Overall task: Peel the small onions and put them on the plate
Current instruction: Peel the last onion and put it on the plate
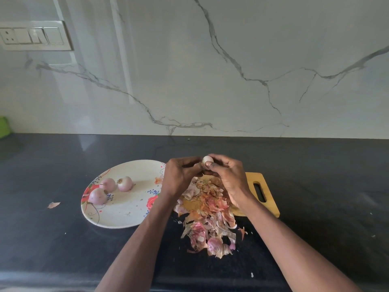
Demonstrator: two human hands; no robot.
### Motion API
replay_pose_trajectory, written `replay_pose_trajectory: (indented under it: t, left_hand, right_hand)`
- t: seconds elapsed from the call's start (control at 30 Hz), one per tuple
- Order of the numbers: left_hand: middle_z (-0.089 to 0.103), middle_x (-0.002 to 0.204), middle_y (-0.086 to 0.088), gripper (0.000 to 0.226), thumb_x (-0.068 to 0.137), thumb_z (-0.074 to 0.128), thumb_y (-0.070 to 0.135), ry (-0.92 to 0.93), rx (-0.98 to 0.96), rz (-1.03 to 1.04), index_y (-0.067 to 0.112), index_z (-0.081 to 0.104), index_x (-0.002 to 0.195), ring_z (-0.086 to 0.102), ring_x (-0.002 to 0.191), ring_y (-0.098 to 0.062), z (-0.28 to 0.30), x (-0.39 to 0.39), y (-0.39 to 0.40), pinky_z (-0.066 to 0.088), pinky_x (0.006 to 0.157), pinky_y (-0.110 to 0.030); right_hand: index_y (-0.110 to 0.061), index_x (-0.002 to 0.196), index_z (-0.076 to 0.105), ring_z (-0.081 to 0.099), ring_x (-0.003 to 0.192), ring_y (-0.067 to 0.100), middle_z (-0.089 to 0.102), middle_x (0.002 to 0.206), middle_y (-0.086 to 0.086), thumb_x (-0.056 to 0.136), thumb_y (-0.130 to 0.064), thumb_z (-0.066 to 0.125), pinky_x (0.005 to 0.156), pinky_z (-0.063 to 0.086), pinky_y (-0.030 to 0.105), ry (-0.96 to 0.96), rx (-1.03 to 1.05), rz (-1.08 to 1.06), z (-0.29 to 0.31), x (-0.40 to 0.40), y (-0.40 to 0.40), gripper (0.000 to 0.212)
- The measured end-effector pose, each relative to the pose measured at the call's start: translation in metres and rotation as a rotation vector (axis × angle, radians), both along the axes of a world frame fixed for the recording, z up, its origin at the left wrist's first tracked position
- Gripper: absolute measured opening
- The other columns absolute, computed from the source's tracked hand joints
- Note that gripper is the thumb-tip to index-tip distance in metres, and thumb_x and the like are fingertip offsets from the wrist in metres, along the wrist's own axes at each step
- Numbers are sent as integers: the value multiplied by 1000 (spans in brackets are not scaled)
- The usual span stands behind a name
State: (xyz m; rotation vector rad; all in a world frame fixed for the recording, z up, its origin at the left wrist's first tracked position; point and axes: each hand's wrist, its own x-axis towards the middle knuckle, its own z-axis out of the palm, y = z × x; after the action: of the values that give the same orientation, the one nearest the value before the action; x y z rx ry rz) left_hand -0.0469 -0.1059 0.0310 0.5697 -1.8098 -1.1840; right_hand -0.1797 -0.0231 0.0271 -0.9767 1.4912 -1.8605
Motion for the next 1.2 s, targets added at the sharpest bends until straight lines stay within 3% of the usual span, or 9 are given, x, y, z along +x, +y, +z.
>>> replay_pose_trajectory:
  t: [0.1, 0.23, 0.4, 0.6, 0.73, 0.83, 0.93, 1.03, 1.2]
  left_hand:
    - [79, 85, -3, 15, 89, 75, 13, -49, 24, -22, 13, 80, 104, 77, 81, -22, -3, 2, -6, 62, 80, -38]
    - [75, 74, 14, 9, 87, 77, 15, -108, -107, 65, 15, 82, 95, 74, 72, -8, -4, 1, -2, 58, 66, -25]
    - [76, 78, 11, 9, 88, 76, 14, -94, -135, 103, 14, 82, 95, 73, 70, -8, -5, -2, 3, 61, 66, -31]
    - [77, 78, 5, 10, 89, 73, 9, -49, -56, 126, 12, 81, 94, 75, 71, -12, -9, -5, 6, 62, 67, -30]
    - [78, 84, -5, 12, 91, 69, 6, -36, 26, 96, 6, 80, 96, 77, 76, -22, -10, -6, -1, 63, 75, -43]
    - [78, 85, -8, 14, 96, 67, 11, -24, 93, 92, 3, 78, 96, 77, 76, -23, -9, -6, -5, 62, 79, -46]
    - [77, 86, -2, 15, 98, 62, 7, -90, 5, 155, 9, 76, 95, 74, 73, -7, -10, -6, -10, 62, 74, -35]
    - [74, 103, 1, 31, 93, 58, -2, -147, -137, 123, 9, 74, 116, 68, 84, 10, -9, -5, -6, 53, 73, -11]
    - [76, 89, 9, 15, 92, 72, 16, -92, -265, 135, 14, 80, 104, 71, 81, -2, -8, -4, -4, 56, 71, -20]
  right_hand:
    - [-15, 113, 76, 72, 102, 20, 77, 106, 2, 85, -10, 78, 94, 58, 39, 75, 35, -9, -4, -5, -1, 29]
    - [-12, 114, 75, 72, 101, 16, 77, 106, 2, 86, -8, 77, 86, 58, 26, 134, 30, -20, -6, -5, -1, 29]
    - [-15, 114, 75, 71, 99, 9, 76, 104, -4, 86, -13, 78, 85, 56, 21, 193, 37, -73, -8, -2, -2, 28]
    - [-16, 105, 78, 74, 87, 10, 78, 93, -4, 87, -15, 77, 80, 58, 25, 180, 10, -54, -7, 1, 0, 18]
    - [-11, 104, 78, 75, 89, 29, 78, 94, 6, 88, -18, 75, 88, 59, 46, 45, 41, -16, -5, 1, -5, 17]
    - [-4, 98, 78, 73, 83, 32, 77, 93, 16, 91, -11, 70, 92, 56, 51, -104, 61, 7, -3, -1, -8, 13]
    - [-1, 93, 76, 69, 76, 30, 76, 90, 19, 92, -9, 67, 86, 54, 48, -203, 52, 3, -1, 0, -8, 12]
    - [-1, 92, 76, 69, 77, 31, 76, 88, 18, 92, -9, 67, 83, 55, 44, -218, 54, -20, 0, -2, -9, 12]
    - [-1, 92, 78, 72, 73, 30, 77, 86, 16, 90, -13, 71, 82, 59, 42, -78, 52, -25, 0, 2, -4, 14]
